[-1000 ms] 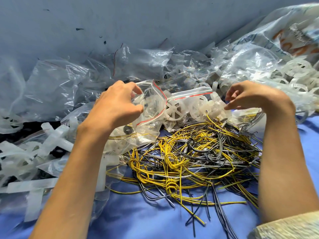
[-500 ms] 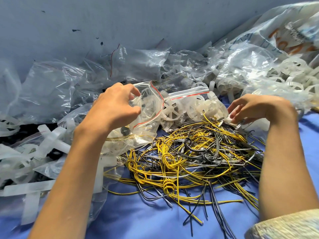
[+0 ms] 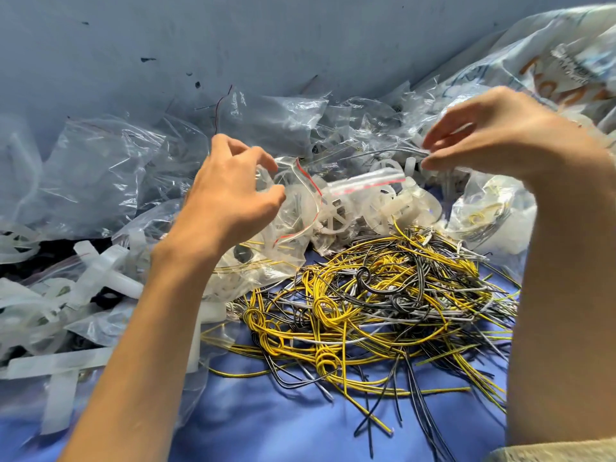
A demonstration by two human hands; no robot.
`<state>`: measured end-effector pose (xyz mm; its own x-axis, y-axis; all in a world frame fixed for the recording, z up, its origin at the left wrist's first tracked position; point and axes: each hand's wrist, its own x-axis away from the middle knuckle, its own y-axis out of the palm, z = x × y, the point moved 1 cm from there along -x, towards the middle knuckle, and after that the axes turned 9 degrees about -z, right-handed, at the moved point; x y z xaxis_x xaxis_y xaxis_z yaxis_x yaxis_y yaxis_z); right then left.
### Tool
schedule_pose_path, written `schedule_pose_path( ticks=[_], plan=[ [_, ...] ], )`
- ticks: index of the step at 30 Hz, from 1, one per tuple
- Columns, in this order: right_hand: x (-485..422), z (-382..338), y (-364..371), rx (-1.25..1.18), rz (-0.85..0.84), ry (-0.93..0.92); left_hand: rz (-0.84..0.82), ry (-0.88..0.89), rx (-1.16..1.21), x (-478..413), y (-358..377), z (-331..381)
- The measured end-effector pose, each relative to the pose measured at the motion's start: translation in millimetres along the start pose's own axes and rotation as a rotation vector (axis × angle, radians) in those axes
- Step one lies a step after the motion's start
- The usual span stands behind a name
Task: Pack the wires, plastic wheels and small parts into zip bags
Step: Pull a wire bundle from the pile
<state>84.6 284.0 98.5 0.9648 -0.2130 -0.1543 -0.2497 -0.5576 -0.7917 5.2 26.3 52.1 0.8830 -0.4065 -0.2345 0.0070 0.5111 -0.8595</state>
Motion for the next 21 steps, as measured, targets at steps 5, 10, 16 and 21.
schedule_pose_path(
  ticks=[5, 10, 16, 21],
  plan=[
    [-2.0, -34.5, 28.8, 0.061, -0.202, -0.203, 0.003, 0.190, 0.064, 3.2, -2.9, 8.8],
    [-4.3, -53.0, 46.7, 0.134, -0.247, -0.353, -0.048, 0.393, 0.016, 7.1, 0.5, 20.8],
    [-6.6, -54.7, 47.2, 0.076, -0.189, -0.434, 0.020, 0.361, 0.137, 9.2, 6.2, 24.7],
    [-11.5, -54.1, 46.3, -0.034, -0.137, -0.457, 0.011, 0.294, 0.157, 6.2, 10.1, 22.3]
  ],
)
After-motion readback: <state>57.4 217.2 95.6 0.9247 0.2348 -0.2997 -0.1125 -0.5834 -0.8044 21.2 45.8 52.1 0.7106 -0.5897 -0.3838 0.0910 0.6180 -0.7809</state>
